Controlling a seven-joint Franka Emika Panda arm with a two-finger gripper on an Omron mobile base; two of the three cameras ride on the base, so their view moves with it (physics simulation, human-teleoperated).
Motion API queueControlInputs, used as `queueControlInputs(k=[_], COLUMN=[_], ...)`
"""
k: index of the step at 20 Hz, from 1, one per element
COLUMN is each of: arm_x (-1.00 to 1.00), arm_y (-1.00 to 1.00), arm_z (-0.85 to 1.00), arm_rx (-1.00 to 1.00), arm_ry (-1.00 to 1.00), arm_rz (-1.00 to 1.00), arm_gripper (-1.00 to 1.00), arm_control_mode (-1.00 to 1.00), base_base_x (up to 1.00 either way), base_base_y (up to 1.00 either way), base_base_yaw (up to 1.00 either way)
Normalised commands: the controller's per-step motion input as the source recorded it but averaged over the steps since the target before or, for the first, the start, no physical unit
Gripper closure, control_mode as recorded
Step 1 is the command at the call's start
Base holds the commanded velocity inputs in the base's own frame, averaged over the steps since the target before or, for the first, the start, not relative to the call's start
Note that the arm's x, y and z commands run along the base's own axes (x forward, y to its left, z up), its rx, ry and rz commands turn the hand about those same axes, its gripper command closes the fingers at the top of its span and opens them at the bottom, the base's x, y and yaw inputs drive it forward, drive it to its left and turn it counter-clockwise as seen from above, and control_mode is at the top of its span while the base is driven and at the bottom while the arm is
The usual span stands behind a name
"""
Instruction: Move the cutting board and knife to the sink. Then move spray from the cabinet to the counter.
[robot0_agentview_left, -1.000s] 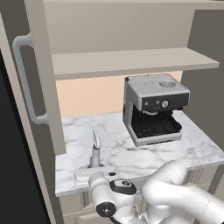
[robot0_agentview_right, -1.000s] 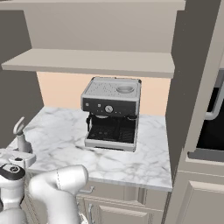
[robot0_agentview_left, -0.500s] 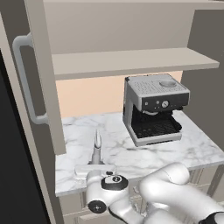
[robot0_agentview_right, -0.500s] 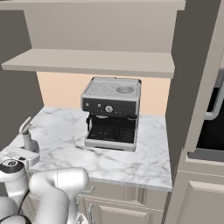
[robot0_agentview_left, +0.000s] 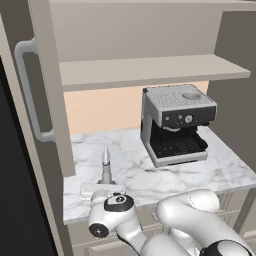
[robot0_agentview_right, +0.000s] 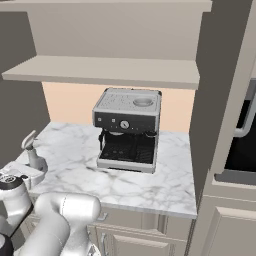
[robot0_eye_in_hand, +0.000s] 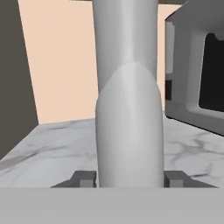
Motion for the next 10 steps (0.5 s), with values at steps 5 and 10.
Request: queueControlInputs(k=[5, 10], arm_x=[0.24, 0.19], arm_y=[-0.1, -0.22], arm_z=[-0.27, -0.23], arm_rx=[0.02, 0.06], arm_ry=[-0.03, -0.04], arm_rz=[0.0, 0.0], arm_gripper=[1.0, 1.0], arm_control_mode=[-1.0, -1.0], base_base_x=[0.0, 0.0], base_base_y=[0.0, 0.0], base_base_yaw=[0.0, 0.0])
